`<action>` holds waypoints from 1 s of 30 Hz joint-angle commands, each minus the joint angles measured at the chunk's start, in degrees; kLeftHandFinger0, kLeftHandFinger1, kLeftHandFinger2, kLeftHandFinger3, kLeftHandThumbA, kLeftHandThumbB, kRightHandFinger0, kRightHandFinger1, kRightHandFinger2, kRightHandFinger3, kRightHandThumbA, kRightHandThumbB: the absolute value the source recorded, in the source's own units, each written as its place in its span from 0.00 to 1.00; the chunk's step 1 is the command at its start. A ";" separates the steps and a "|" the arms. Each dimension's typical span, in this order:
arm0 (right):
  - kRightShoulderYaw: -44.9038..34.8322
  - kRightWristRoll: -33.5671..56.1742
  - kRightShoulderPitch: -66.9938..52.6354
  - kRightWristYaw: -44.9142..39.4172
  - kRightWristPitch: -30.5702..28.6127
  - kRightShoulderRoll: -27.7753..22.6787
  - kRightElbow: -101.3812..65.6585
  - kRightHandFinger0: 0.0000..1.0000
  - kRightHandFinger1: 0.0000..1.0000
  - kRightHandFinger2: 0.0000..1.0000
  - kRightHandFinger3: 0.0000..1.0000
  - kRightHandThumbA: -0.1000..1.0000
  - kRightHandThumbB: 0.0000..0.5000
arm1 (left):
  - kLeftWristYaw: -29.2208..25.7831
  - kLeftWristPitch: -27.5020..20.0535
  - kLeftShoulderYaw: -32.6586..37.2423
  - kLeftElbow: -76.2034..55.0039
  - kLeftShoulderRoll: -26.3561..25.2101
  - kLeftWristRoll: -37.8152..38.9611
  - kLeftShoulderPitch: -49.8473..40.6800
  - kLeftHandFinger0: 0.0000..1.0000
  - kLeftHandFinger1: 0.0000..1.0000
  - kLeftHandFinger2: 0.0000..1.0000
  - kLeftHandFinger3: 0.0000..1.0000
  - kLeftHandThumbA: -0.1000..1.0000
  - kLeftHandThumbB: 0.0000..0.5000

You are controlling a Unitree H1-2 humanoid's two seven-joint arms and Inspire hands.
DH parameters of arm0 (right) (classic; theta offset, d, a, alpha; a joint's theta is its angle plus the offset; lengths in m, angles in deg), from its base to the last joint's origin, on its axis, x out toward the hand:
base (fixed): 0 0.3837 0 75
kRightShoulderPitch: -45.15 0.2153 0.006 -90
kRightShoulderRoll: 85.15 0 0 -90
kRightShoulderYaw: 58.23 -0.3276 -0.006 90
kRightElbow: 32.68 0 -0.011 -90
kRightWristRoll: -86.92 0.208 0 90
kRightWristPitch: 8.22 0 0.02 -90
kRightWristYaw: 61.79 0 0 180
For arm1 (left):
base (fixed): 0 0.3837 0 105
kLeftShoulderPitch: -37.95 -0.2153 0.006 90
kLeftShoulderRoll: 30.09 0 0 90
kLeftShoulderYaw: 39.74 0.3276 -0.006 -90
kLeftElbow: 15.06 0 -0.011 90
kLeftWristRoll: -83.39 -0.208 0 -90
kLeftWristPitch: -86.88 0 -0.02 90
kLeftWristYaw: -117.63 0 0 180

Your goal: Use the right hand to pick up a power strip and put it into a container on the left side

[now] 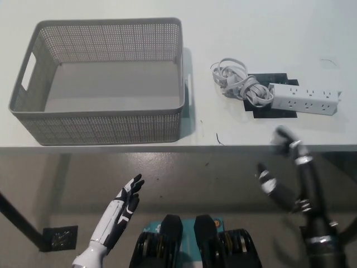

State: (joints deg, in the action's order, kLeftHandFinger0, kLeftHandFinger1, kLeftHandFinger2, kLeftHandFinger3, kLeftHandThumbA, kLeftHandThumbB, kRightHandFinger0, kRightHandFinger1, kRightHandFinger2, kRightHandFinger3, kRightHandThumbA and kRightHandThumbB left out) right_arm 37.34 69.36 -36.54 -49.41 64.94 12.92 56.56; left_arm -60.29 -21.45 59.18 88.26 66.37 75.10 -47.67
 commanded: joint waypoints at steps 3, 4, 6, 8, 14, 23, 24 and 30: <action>-8.70 -2.20 15.06 -17.26 23.60 -19.34 -30.21 1.00 1.00 1.00 1.00 1.00 0.78 | 0.26 -6.51 -0.22 -1.59 -1.48 -1.51 2.53 1.00 1.00 1.00 1.00 1.00 0.40; -8.62 -2.84 16.05 -18.07 24.59 -20.12 -30.02 1.00 1.00 1.00 1.00 1.00 0.78 | 0.22 -6.53 -0.22 -1.55 -1.49 -1.60 2.54 1.00 1.00 1.00 1.00 1.00 0.40; -7.06 -2.55 23.03 -23.21 31.61 -24.69 -28.35 1.00 1.00 1.00 1.00 1.00 0.83 | 0.20 -6.78 -0.24 -1.40 -1.47 -1.56 2.63 1.00 1.00 1.00 1.00 1.00 0.38; -4.58 0.06 30.02 -27.88 36.60 -28.89 -24.85 1.00 1.00 1.00 1.00 1.00 0.74 | 0.26 -6.83 -0.26 -1.23 -1.44 -1.42 2.72 1.00 1.00 1.00 1.00 1.00 0.39; 3.66 1.02 46.26 -36.01 39.81 -29.11 -4.35 1.00 1.00 1.00 1.00 1.00 0.82 | -0.15 -7.07 -0.54 -0.91 -1.76 -1.83 2.54 1.00 1.00 1.00 1.00 1.00 0.38; 14.58 -5.33 60.37 -41.13 34.48 -23.92 23.85 1.00 1.00 1.00 1.00 1.00 0.97 | 0.18 -6.92 -0.54 -0.99 -1.84 -1.43 2.51 1.00 1.00 1.00 1.00 1.00 0.35; 15.96 -5.64 62.16 -42.41 34.33 -23.17 26.77 1.00 1.00 1.00 1.00 1.00 0.96 | 0.12 -6.86 -0.58 -0.99 -1.85 -1.47 2.52 1.00 1.00 1.00 1.00 1.00 0.37; 22.33 -7.12 70.13 -46.30 33.52 -18.32 41.67 1.00 1.00 1.00 1.00 1.00 0.87 | -0.04 -6.77 -0.54 -1.32 -1.83 -1.82 2.11 1.00 1.00 1.00 1.00 1.00 0.38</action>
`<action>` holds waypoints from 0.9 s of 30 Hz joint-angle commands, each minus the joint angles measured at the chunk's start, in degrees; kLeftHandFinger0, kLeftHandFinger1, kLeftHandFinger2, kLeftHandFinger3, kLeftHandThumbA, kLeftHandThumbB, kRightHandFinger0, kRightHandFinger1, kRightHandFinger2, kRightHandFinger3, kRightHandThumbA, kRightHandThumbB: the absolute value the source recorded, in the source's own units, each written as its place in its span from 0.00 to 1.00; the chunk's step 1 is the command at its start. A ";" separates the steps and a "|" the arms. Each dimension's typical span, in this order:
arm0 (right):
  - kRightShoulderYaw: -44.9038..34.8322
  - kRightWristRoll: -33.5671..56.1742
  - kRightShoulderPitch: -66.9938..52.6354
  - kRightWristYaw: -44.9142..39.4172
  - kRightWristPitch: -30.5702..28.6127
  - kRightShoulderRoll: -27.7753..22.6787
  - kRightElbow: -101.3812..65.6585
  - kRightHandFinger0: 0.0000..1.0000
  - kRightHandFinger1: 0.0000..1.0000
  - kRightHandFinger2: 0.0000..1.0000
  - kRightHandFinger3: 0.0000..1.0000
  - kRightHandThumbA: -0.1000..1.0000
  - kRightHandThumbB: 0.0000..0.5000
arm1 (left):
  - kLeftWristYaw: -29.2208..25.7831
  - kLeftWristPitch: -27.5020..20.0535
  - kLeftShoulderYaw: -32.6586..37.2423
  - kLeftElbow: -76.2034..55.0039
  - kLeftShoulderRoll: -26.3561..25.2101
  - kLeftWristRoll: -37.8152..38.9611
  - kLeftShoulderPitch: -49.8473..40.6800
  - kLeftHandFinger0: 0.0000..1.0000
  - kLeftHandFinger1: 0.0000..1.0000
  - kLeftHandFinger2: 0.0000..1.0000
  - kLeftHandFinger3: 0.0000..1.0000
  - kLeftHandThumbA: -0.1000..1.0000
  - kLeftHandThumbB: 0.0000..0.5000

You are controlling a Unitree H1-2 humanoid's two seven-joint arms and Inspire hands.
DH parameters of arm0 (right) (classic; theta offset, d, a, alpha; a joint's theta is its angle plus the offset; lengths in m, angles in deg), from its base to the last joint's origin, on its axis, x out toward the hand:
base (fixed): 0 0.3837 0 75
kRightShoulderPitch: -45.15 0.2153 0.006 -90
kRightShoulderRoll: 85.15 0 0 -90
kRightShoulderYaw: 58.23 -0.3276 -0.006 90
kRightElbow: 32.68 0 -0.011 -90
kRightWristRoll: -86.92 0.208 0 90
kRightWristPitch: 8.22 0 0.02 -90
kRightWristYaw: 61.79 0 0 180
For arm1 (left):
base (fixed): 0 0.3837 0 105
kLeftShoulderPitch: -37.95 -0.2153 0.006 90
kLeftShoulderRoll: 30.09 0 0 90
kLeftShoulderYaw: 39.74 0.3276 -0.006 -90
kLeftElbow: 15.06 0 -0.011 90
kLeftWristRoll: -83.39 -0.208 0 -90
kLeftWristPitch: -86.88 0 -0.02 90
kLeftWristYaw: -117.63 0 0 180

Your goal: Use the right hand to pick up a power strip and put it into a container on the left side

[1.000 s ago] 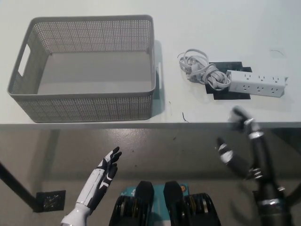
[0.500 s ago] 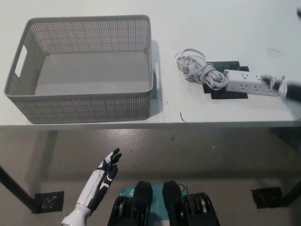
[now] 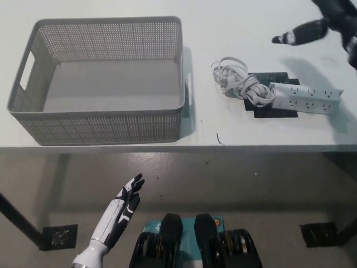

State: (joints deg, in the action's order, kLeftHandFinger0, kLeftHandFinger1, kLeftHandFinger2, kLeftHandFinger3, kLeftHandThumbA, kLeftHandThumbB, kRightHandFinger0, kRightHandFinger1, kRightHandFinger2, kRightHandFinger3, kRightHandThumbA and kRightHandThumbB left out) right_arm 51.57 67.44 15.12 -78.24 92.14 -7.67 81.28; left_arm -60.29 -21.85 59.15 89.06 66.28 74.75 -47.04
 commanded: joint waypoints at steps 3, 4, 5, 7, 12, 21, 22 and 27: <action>10.55 -5.79 22.44 -17.66 3.95 5.22 26.02 1.00 1.00 1.00 1.00 1.00 0.92 | 0.02 -6.01 -0.59 -2.08 -1.82 -1.46 1.68 1.00 1.00 1.00 1.00 1.00 0.37; 10.90 -5.77 23.07 -17.54 3.99 5.76 27.41 1.00 1.00 1.00 1.00 1.00 0.92 | 0.05 -5.94 -0.61 -2.09 -1.80 -1.38 1.69 1.00 1.00 1.00 1.00 1.00 0.37; 11.54 -5.82 23.92 -17.52 3.50 6.41 29.43 1.00 1.00 1.00 1.00 1.00 0.88 | 0.13 -6.07 -0.64 -2.04 -1.79 -1.16 1.70 1.00 1.00 1.00 1.00 1.00 0.36; 13.22 -6.27 26.54 -18.36 0.83 8.72 36.42 1.00 1.00 1.00 1.00 1.00 0.78 | 0.07 -6.67 -0.72 -1.66 -1.99 -1.19 1.70 1.00 1.00 1.00 1.00 1.00 0.35; 16.65 -7.51 31.37 -20.59 -1.27 13.41 48.47 1.00 1.00 1.00 1.00 1.00 0.74 | -0.02 -6.24 -0.62 -2.02 -1.86 -1.59 1.10 1.00 1.00 1.00 1.00 1.00 0.35; 18.98 -8.75 36.06 -21.06 1.28 17.86 56.20 1.00 1.00 1.00 1.00 1.00 0.71 | -0.01 -6.25 -0.84 -1.88 -1.64 -1.25 0.97 1.00 1.00 1.00 1.00 1.00 0.35; 19.39 -9.07 36.27 -20.87 1.59 18.08 56.75 1.00 1.00 1.00 1.00 1.00 0.73 | 0.00 -6.34 -0.85 -1.92 -1.60 -1.19 0.83 1.00 1.00 1.00 1.00 1.00 0.35; 20.81 -10.48 36.45 -20.20 0.30 18.29 57.79 1.00 1.00 1.00 1.00 1.00 0.66 | -0.03 -6.29 -0.95 -2.30 -1.72 -1.47 0.60 1.00 1.00 1.00 1.00 1.00 0.37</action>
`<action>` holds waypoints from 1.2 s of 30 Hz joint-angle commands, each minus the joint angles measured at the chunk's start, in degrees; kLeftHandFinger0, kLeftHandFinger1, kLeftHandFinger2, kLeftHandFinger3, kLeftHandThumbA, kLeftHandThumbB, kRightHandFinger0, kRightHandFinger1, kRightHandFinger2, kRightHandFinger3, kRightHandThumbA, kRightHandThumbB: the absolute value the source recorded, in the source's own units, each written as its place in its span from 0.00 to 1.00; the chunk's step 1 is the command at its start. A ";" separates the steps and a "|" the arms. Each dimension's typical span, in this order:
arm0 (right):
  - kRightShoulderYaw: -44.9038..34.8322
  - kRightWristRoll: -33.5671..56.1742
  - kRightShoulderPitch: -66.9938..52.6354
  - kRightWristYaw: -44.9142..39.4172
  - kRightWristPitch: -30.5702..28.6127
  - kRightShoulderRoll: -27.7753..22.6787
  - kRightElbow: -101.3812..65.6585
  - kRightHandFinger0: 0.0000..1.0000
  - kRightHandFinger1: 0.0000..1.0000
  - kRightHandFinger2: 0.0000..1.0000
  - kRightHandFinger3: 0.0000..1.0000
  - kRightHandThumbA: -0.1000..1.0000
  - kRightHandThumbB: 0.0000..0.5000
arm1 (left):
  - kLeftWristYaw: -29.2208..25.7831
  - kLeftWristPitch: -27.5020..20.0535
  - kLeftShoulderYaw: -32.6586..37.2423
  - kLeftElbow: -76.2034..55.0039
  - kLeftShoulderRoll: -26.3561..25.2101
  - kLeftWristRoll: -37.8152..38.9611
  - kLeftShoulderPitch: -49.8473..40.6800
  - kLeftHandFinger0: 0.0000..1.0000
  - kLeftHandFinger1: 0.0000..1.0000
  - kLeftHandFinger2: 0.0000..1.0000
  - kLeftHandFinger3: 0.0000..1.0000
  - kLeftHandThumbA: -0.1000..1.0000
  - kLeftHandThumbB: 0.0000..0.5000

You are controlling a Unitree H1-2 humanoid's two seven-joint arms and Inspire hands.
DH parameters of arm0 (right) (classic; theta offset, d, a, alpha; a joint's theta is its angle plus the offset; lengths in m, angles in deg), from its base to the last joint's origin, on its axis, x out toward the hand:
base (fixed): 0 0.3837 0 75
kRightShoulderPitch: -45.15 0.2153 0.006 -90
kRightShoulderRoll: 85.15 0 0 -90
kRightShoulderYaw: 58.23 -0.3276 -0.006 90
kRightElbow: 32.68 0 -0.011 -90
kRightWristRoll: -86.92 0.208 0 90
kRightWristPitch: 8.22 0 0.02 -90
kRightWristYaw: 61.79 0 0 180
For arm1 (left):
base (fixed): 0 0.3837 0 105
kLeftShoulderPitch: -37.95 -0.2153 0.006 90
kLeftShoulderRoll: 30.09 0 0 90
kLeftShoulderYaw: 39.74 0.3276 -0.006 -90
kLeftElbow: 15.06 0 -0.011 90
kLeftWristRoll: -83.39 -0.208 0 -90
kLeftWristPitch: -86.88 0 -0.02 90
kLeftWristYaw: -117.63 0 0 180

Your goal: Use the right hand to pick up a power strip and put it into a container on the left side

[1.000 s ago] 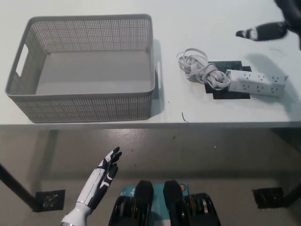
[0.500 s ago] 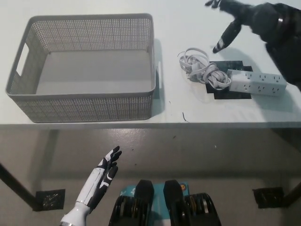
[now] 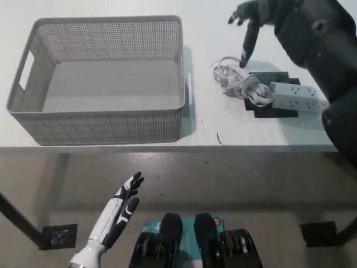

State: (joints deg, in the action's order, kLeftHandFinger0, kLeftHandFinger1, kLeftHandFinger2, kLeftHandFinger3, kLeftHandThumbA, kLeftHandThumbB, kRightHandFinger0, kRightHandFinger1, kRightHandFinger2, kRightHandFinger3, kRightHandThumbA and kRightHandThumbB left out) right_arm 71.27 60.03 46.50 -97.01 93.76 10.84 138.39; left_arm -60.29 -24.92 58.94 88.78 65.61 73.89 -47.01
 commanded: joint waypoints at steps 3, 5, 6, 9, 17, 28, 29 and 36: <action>1.38 -3.66 4.55 0.21 -0.78 -0.32 1.03 1.00 1.00 1.00 1.00 1.00 0.61 | 0.08 -3.08 -0.76 -2.23 -1.04 -0.60 0.54 1.00 1.00 1.00 1.00 1.00 0.36; 0.60 -3.15 4.07 0.53 0.34 -0.33 1.27 1.00 1.00 1.00 1.00 1.00 0.58 | 0.11 -3.19 -0.81 -2.12 -1.05 -0.55 0.59 1.00 1.00 1.00 1.00 1.00 0.36; 1.08 -3.80 3.67 1.09 -0.30 -0.44 1.26 1.00 1.00 1.00 1.00 1.00 0.57 | 0.06 -3.36 -0.84 -1.98 -1.05 -0.61 0.61 1.00 1.00 1.00 1.00 1.00 0.35; 2.39 -5.32 2.46 1.43 -1.92 -0.94 1.38 1.00 1.00 1.00 1.00 1.00 0.55 | 0.06 -3.20 -0.90 -2.12 -1.04 -0.72 0.56 1.00 1.00 1.00 1.00 1.00 0.36; 2.30 -5.71 -0.30 2.42 0.08 -1.36 1.98 1.00 1.00 1.00 1.00 1.00 0.62 | 0.16 -3.02 -1.21 -2.52 -1.24 -1.00 0.41 1.00 1.00 1.00 1.00 1.00 0.36; -3.31 -3.81 -6.47 10.67 3.37 0.16 2.22 1.00 1.00 1.00 1.00 1.00 0.82 | -0.04 -2.38 -1.06 -3.42 -0.98 -2.29 -0.31 1.00 1.00 1.00 1.00 1.00 0.30; -3.91 -3.44 -7.08 10.85 3.30 0.24 2.27 1.00 1.00 1.00 1.00 1.00 0.80 | 0.03 -2.15 -1.05 -3.71 -1.03 -2.38 -0.39 1.00 1.00 1.00 1.00 1.00 0.29; -5.84 -2.42 -11.23 11.47 0.61 0.00 2.60 1.00 1.00 1.00 1.00 1.00 0.73 | 0.11 -1.67 -1.23 -4.21 -0.97 -2.58 -0.07 1.00 1.00 1.00 1.00 1.00 0.28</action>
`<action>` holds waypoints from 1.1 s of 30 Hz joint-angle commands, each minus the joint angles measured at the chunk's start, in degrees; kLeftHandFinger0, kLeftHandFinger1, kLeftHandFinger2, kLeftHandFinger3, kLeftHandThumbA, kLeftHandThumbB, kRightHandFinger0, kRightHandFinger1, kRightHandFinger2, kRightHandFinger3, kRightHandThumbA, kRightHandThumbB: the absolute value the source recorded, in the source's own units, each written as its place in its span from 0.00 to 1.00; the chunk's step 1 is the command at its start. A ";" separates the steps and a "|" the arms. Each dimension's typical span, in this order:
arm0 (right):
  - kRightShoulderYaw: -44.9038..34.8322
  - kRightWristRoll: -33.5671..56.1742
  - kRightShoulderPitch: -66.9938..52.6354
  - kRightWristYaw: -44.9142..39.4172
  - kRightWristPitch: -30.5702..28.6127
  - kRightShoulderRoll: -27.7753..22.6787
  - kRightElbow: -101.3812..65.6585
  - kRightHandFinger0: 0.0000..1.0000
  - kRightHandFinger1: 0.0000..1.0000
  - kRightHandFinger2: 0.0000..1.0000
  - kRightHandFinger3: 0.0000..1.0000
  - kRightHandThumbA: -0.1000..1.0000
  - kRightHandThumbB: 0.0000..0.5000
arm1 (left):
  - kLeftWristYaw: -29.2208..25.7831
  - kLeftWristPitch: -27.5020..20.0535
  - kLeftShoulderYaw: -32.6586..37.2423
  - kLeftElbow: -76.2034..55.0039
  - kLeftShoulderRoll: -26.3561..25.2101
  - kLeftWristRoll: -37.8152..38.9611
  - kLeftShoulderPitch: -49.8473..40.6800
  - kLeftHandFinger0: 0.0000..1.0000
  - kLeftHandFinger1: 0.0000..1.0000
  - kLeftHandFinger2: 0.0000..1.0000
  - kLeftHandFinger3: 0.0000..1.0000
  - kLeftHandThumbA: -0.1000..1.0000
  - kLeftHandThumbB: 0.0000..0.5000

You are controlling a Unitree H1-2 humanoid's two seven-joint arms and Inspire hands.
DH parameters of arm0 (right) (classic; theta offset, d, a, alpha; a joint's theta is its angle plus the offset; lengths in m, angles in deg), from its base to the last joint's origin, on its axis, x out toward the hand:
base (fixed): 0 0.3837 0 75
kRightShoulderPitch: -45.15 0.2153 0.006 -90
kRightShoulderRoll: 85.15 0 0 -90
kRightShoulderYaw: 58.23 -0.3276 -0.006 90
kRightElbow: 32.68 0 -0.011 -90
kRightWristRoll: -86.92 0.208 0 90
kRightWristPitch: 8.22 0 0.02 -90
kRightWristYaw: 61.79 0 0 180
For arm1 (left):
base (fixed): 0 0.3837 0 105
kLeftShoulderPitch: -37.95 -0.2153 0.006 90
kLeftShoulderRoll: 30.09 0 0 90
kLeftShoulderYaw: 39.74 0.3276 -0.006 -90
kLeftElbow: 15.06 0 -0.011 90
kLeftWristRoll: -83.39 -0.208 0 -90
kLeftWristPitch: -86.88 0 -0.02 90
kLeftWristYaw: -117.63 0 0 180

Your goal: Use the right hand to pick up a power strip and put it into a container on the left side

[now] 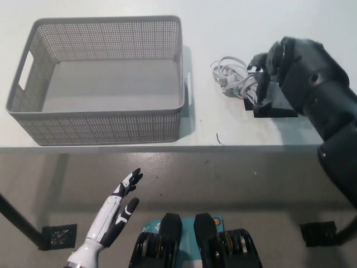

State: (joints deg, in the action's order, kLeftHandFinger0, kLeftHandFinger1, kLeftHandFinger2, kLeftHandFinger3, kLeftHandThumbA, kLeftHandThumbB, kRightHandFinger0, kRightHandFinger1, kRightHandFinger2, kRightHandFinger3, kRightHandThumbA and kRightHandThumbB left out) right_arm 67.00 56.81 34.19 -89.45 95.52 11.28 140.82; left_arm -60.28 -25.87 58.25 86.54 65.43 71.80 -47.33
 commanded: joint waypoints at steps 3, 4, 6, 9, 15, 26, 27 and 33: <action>-1.06 -0.01 -0.11 1.70 -1.08 0.10 0.43 1.00 1.00 1.00 1.00 1.00 0.70 | 0.08 -0.75 -0.79 -2.43 -0.98 -0.27 -0.20 1.00 1.00 1.00 1.00 1.00 0.29; -1.52 0.34 -0.78 3.15 -0.48 0.32 0.45 1.00 1.00 1.00 1.00 1.00 0.67 | 0.08 -0.82 -0.88 -2.62 -1.04 -0.14 -0.39 1.00 1.00 1.00 1.00 1.00 0.30; 1.83 -3.22 -2.58 7.82 -2.19 0.45 0.34 1.00 1.00 1.00 1.00 1.00 0.81 | -0.02 -1.60 -1.08 -2.19 -1.27 -0.11 -0.29 1.00 1.00 1.00 1.00 1.00 0.31; 2.97 -3.77 -3.66 5.68 -1.43 0.21 0.63 1.00 1.00 1.00 1.00 1.00 0.76 | 0.47 -1.42 -1.15 -2.45 -1.50 0.13 -0.16 1.00 1.00 1.00 1.00 1.00 0.31; -5.14 4.06 -4.90 9.52 -2.31 0.55 0.35 1.00 1.00 1.00 1.00 1.00 0.58 | 0.39 -2.08 -0.95 -2.01 -1.46 -0.39 0.67 1.00 1.00 1.00 1.00 1.00 0.29; -32.04 22.46 -6.69 43.92 -18.44 5.10 -1.38 0.00 0.07 0.51 0.44 0.00 0.33 | 0.86 -1.30 -0.84 -2.25 -1.73 -0.26 1.20 1.00 1.00 1.00 1.00 0.99 0.26; -33.93 23.59 -5.84 44.08 -18.61 5.34 -1.44 0.00 0.18 0.69 0.57 0.00 0.28 | 0.89 -1.28 -0.85 -2.25 -1.74 -0.20 1.22 1.00 1.00 1.00 1.00 0.99 0.26; -45.72 29.77 -2.62 40.82 -23.65 5.07 -1.91 0.00 0.28 0.65 0.55 0.00 0.26 | 0.91 -0.79 -0.94 -1.83 -1.62 0.01 1.60 1.00 1.00 1.00 1.00 1.00 0.28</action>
State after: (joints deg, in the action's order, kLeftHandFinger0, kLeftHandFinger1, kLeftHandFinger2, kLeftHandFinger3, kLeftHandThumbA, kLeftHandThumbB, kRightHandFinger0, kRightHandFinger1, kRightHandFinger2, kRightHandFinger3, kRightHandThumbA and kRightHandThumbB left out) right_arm 39.52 65.88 25.52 -63.01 88.13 12.93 140.69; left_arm -60.25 -25.79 57.59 86.61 65.01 71.73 -47.17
